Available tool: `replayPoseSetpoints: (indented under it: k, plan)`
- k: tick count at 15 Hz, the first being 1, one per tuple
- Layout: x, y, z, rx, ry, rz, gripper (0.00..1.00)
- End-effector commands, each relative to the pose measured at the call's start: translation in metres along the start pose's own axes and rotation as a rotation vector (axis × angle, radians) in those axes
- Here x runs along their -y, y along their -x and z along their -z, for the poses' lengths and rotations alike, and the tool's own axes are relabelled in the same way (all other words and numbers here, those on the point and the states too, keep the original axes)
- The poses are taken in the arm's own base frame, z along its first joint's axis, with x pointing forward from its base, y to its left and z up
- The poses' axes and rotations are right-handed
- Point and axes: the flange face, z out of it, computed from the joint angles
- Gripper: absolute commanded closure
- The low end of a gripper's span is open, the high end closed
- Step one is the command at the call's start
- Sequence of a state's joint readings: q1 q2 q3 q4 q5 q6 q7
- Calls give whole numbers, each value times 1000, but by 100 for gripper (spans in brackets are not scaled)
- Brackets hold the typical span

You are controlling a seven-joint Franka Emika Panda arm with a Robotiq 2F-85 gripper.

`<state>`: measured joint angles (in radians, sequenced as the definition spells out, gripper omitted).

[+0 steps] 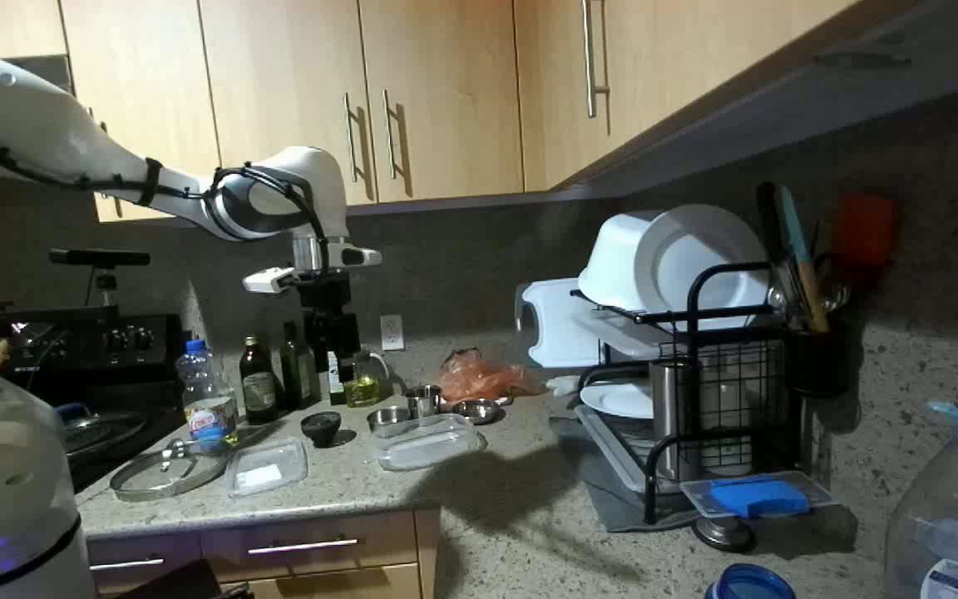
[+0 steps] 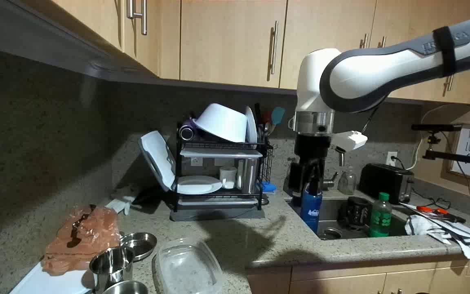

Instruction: Put the container on the drying rack.

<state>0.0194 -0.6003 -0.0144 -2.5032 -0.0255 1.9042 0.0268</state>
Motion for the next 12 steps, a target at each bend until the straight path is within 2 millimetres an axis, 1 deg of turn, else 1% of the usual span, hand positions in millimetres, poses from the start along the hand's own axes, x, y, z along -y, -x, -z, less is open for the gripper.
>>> replayPoseSetpoints:
  k: [1, 10, 12]
  plan:
    - [0, 0, 1, 1, 0, 0, 0]
    - [0, 0, 1, 1, 0, 0, 0]
    - [6, -10, -24, 71, -4, -13, 0]
